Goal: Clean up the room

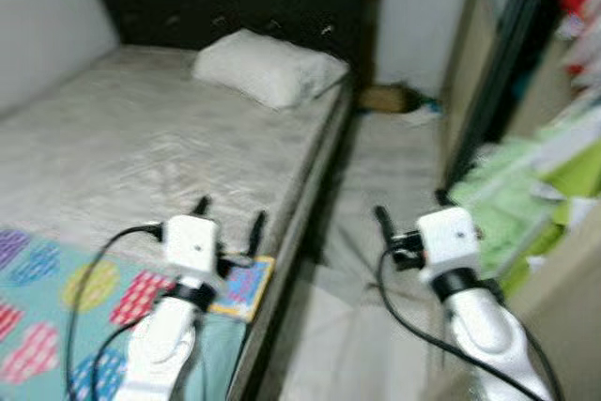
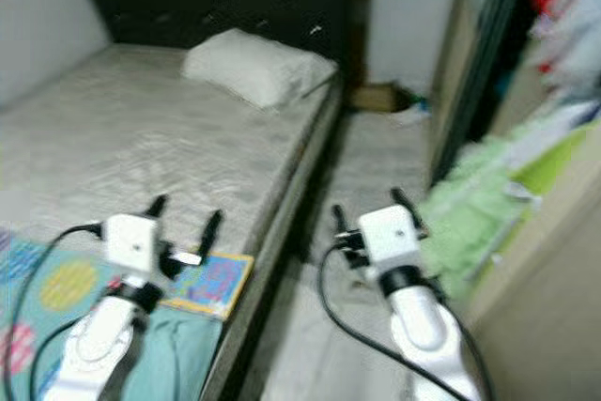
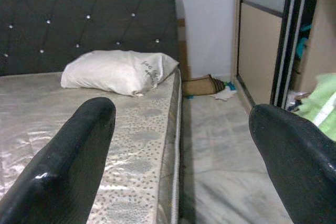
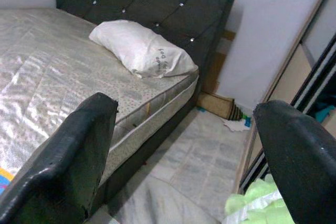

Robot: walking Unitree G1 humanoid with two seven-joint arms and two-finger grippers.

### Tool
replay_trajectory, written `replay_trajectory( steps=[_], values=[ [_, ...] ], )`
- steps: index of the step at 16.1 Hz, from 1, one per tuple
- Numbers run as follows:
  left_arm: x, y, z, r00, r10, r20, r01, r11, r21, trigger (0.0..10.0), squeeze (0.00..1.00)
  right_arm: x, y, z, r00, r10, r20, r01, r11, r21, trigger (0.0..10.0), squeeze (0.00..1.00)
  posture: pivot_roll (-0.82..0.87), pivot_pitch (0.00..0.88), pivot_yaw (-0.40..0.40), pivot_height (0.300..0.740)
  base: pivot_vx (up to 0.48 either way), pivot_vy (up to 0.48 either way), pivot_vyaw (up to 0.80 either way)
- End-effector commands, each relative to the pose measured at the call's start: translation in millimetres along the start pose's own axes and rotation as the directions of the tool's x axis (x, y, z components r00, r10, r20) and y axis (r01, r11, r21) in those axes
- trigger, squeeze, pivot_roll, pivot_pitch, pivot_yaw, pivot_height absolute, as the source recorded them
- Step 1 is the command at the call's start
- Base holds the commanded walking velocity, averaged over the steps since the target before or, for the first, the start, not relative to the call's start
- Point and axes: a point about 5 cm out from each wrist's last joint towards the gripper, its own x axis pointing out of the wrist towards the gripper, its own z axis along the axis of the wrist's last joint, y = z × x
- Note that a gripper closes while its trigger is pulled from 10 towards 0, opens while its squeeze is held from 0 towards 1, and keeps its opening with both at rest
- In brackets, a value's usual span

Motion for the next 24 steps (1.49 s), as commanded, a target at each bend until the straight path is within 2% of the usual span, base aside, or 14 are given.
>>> replay_trajectory(
  steps=[1, 24],
  values=[
    [-2.1, 7.0, 1.3, 1.000, 0.021, 0.000, -0.021, 0.999, 0.026, 10.0, 0.00, 2.3, 4.0, 3.7, 1.000, 0.018, 0.017, -0.018, 1.000, 0.012, 10.0, 0.00, -0.06, 0.037, 0.009, 0.740, 0.000, 0.000, 0.61],
    [0.6, 7.6, 1.7, 1.000, 0.015, 0.001, -0.015, 0.999, 0.032, 10.0, 0.00, 5.1, 8.1, 3.7, 0.999, 0.029, 0.026, -0.030, 0.999, 0.016, 10.0, 0.00, -0.06, 0.038, 0.018, 0.740, 0.000, 0.000, 0.60]
  ],
)
